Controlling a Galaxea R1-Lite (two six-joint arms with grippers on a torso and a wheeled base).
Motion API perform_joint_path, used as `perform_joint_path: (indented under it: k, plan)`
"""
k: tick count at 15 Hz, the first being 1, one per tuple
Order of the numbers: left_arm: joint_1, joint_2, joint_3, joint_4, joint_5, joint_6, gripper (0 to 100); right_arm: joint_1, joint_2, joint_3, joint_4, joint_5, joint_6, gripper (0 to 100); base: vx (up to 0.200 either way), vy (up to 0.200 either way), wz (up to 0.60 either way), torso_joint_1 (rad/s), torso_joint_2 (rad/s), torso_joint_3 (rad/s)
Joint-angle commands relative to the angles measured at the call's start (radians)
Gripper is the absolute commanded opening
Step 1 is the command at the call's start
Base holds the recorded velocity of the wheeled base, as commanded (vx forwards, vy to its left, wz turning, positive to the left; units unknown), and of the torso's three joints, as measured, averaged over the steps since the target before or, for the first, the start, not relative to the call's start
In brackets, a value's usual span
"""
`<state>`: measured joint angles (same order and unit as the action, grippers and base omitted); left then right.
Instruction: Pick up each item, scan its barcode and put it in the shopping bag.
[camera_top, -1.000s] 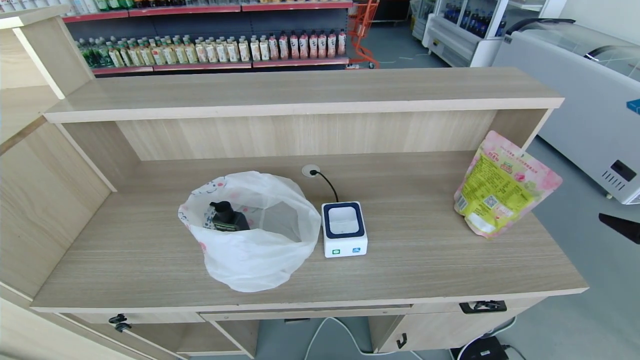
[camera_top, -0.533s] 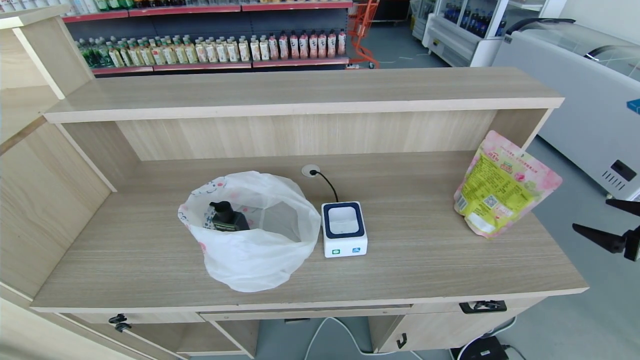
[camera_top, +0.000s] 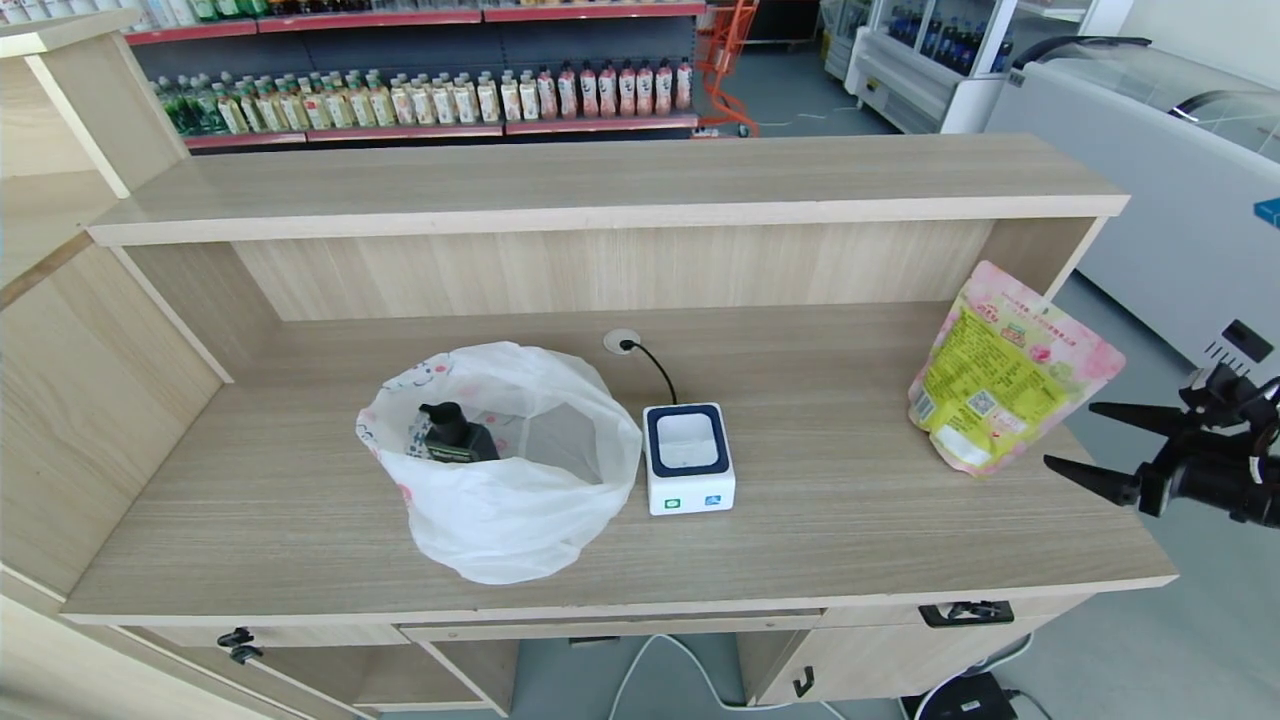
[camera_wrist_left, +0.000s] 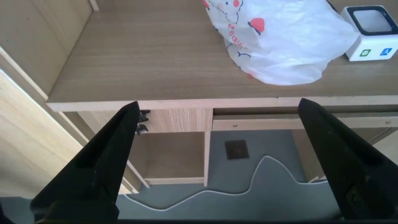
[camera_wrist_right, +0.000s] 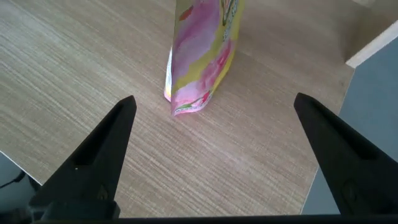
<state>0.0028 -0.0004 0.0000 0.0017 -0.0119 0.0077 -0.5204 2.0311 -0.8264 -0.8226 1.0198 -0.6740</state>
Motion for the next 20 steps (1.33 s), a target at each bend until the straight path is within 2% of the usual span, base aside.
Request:
perform_joint_path:
  k: [1,9,20]
  plan:
    - [0.0,0.0,0.0,0.0,0.0,0.0,100,0.051,0.06,-0.034,-0.038,0.0,0.001,100,0.0,0.0,0.0,0.0,0.0,0.0]
    - [0.0,0.0,0.0,0.0,0.0,0.0,100,0.155,0.153,-0.114,-0.099,-0.001,0.001,100,0.0,0.0,0.0,0.0,0.0,0.0]
    - [0.0,0.0,0.0,0.0,0.0,0.0,100,0.165,0.213,-0.175,-0.113,-0.001,0.002,100,0.0,0.0,0.0,0.0,0.0,0.0]
